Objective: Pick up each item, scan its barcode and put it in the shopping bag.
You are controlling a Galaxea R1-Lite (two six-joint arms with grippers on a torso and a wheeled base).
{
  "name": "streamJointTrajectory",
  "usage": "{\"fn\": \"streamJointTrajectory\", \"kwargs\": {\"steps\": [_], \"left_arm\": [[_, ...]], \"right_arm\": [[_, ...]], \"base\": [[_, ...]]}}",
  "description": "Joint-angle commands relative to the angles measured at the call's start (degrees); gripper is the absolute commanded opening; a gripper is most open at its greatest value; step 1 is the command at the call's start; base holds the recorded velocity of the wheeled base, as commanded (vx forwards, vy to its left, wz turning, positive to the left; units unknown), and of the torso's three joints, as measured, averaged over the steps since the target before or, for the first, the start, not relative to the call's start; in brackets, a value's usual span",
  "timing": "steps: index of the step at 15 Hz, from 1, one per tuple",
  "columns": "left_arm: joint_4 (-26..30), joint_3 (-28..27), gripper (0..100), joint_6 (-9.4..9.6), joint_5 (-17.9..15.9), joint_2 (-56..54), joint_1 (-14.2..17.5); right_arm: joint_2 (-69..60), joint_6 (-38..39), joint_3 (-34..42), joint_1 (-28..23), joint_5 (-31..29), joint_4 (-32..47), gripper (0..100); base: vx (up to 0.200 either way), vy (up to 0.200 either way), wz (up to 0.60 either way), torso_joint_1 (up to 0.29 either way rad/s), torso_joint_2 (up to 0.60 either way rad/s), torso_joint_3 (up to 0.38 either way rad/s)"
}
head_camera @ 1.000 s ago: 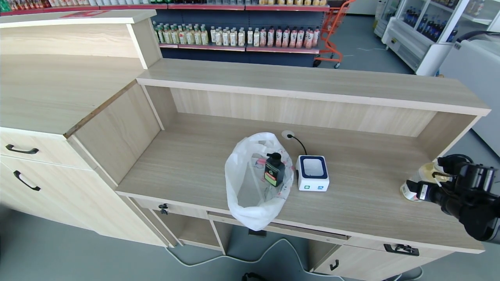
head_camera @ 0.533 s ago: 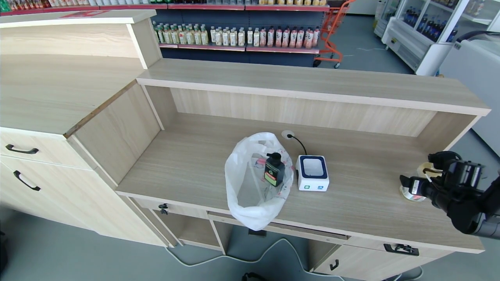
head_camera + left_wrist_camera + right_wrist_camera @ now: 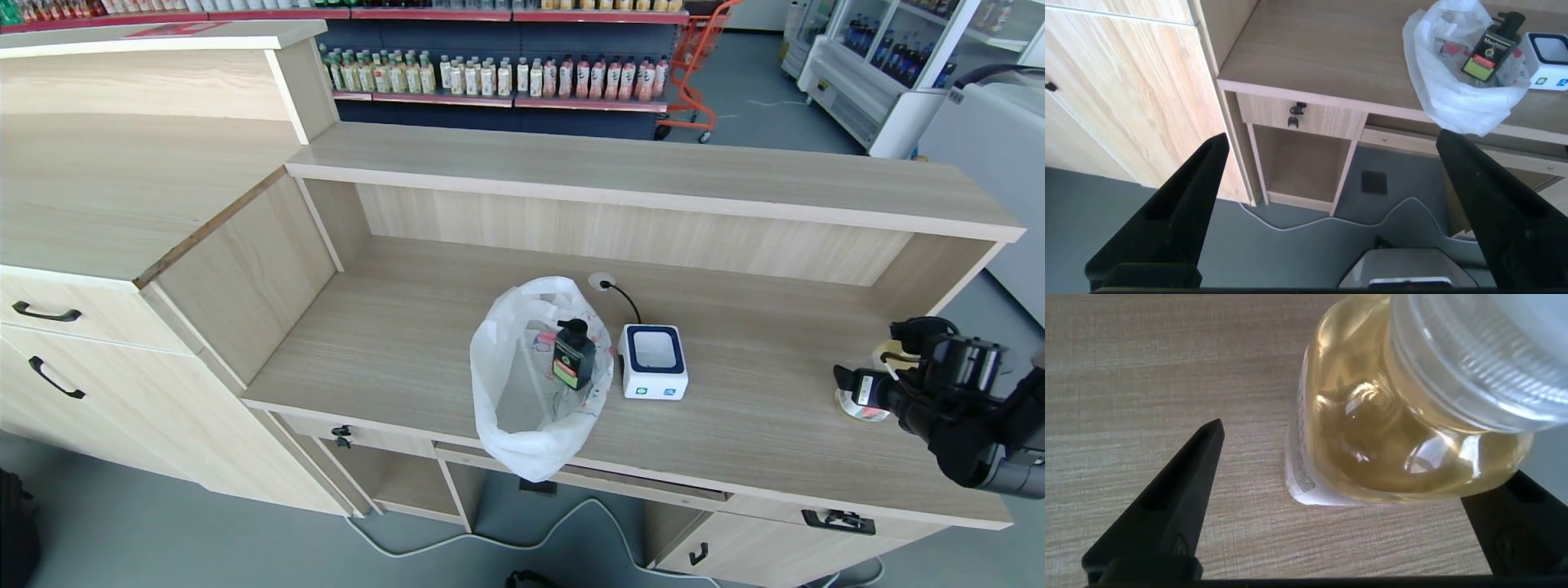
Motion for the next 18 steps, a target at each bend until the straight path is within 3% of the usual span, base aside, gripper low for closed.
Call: {"fn": "streamJointTrajectory", "kwargs": {"steps": [1,14,15,18], "left_arm": [[0.0,0.0,100,-0.02,0.0,0.0,0.0],[0.0,-0.1,100,-0.02,0.0,0.0,0.0],[0.0,0.0,100,-0.02,0.0,0.0,0.0],[0.0,0.0,100,-0.02,0.0,0.0,0.0]], "right_arm": [[0.7,-0.6,-0.7,-0.4,0.0,0.0,100],[7.0,-6.3,-4.2,-1.0,0.2,-7.2,100],[7.4,-6.9,-4.3,-1.0,0.2,-7.2,0],[8.2,-7.2,-4.6,-0.8,0.2,-8.8,0]], "base": [[0.000,0.000,0.00,0.000,0.00,0.000],[0.000,0.000,0.00,0.000,0.00,0.000],[0.000,0.000,0.00,0.000,0.00,0.000],[0.000,0.000,0.00,0.000,0.00,0.000]]}}
